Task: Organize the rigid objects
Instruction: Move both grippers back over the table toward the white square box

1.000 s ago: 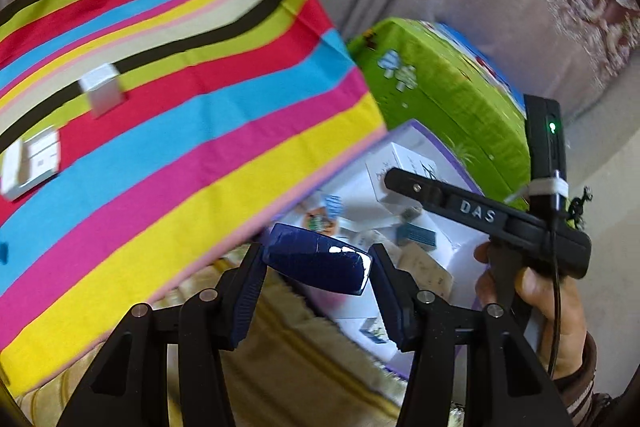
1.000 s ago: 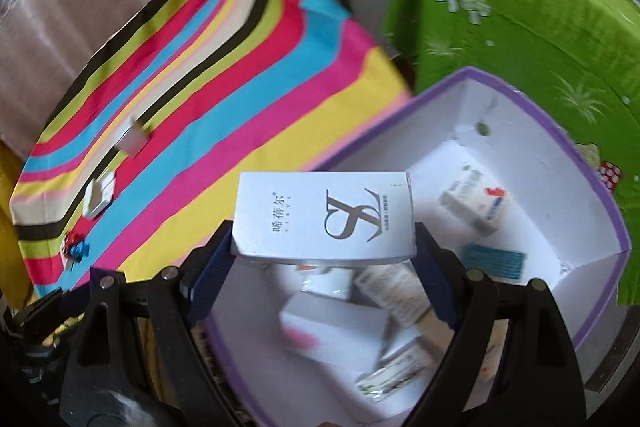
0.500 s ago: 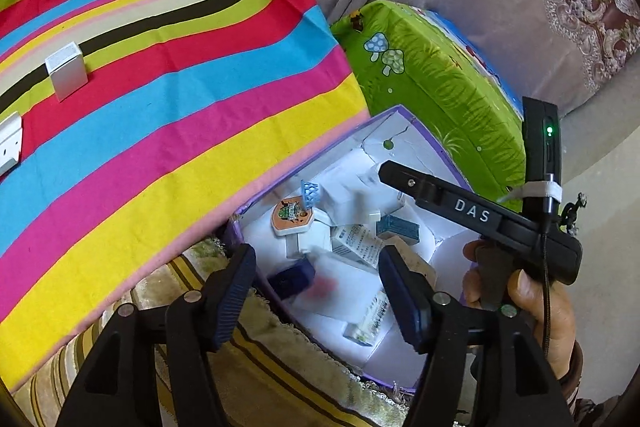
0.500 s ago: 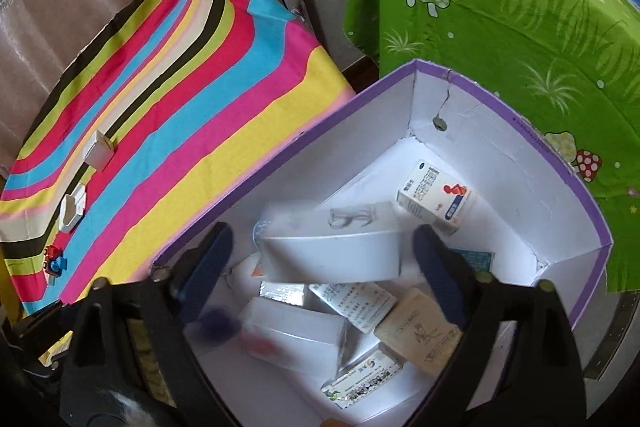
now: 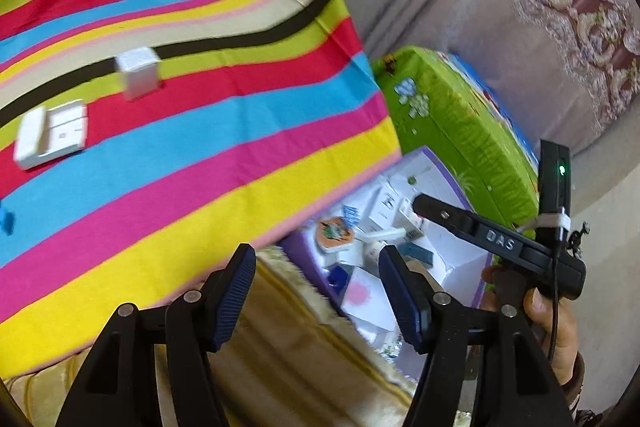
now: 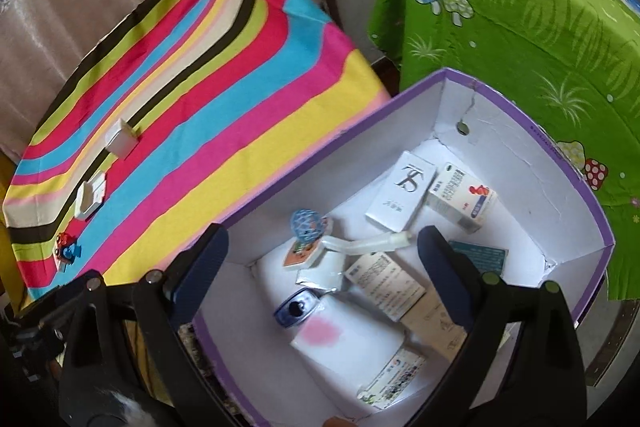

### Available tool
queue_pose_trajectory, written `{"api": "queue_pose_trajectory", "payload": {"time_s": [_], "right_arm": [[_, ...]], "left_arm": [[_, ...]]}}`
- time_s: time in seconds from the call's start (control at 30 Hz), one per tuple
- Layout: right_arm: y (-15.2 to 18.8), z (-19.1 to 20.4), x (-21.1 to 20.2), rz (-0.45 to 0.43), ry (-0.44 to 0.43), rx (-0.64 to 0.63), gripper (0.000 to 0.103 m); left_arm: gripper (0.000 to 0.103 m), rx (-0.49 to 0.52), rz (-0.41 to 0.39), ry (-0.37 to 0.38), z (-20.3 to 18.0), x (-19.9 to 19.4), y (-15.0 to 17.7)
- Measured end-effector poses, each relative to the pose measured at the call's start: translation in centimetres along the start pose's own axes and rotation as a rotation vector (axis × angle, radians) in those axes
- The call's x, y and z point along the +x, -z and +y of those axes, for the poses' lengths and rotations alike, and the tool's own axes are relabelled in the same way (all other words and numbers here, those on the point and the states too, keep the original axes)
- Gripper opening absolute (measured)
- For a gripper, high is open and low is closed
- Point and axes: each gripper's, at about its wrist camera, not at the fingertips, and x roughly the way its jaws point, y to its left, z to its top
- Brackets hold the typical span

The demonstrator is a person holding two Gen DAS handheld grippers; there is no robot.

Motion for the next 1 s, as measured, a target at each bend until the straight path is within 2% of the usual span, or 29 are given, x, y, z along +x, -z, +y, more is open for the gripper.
{"api": "queue_pose_trajectory", "payload": {"time_s": [0.23, 0.33, 0.5, 0.77, 1.0], "right_arm": [[0.8, 3.5, -0.3, 0.006, 0.000, -0.090, 0.097], [1.5, 5.4, -0.2, 0.010, 0.023, -0.148, 0.097], [2.7, 8.0, -0.4, 0.030, -0.022, -0.196, 0.097], [4.9, 12.5, -1.0, 0.059, -0.057, -0.310, 0.097], [6.3, 15.1, -1.2, 0.068, -0.071, -0.378, 0.097]], "left_arm": [[0.065, -0.057, -0.063, -0.051, 3.7, -3.2, 0.9], [0.065, -0.090, -0.083, -0.051, 5.2, -4.4, 1.4], [0.065, -0.135, -0.107, -0.059, 7.0, -6.0, 2.3], [0.065, -0.195, -0.146, -0.146, 10.6, -9.5, 4.5], [0.065, -0.274, -0.167, -0.190, 14.4, -12.5, 6.9]]}}
